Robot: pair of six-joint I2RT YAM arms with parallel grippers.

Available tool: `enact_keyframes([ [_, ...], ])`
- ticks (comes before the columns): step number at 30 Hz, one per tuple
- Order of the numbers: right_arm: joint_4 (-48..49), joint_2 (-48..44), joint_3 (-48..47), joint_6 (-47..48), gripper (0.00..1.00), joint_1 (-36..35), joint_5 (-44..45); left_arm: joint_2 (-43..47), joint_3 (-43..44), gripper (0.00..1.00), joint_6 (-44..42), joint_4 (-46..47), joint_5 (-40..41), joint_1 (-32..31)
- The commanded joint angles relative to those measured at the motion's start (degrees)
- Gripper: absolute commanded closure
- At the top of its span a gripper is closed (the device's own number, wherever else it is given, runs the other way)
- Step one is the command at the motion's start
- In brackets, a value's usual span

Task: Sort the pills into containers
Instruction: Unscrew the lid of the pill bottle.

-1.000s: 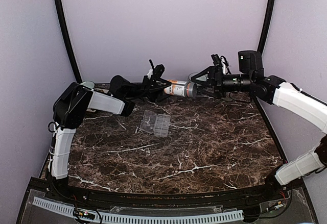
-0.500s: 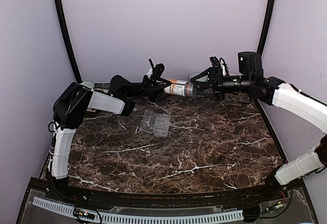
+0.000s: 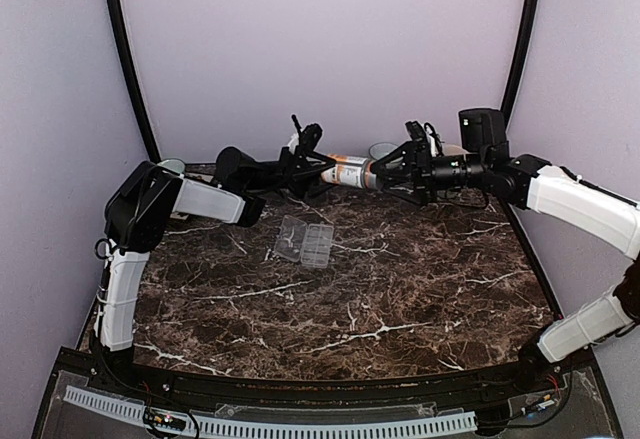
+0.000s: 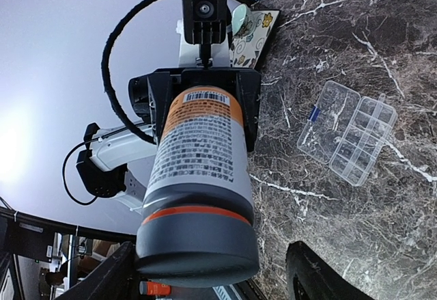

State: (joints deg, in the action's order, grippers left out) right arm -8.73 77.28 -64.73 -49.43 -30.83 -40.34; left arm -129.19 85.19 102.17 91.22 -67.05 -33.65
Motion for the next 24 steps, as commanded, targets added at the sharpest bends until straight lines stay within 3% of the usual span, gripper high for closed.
enact_keyframes([
  [1,2.6,1.0,-0.9,-0.5,0.27,0.2,-0.9,0.6,1.6,0.64,-1.4,2.8,0.0,-0.1],
  [12,3.1,2.1,-3.9,-1.3,0.33,0.1,-1.2,0.7,1.8,0.64,-3.0,0.7,-0.4,-0.3],
  [20,-2.5,2.8,-6.1,3.1,0.55,0.0,0.4,0.4,1.9,0.65,-3.6,0.0,-0.1,-0.2],
  [24,-8.3,3.0,-8.7,8.3,0.60,-0.7,3.7,0.2,2.1,0.65,-3.8,-0.5,0.1,-0.2],
])
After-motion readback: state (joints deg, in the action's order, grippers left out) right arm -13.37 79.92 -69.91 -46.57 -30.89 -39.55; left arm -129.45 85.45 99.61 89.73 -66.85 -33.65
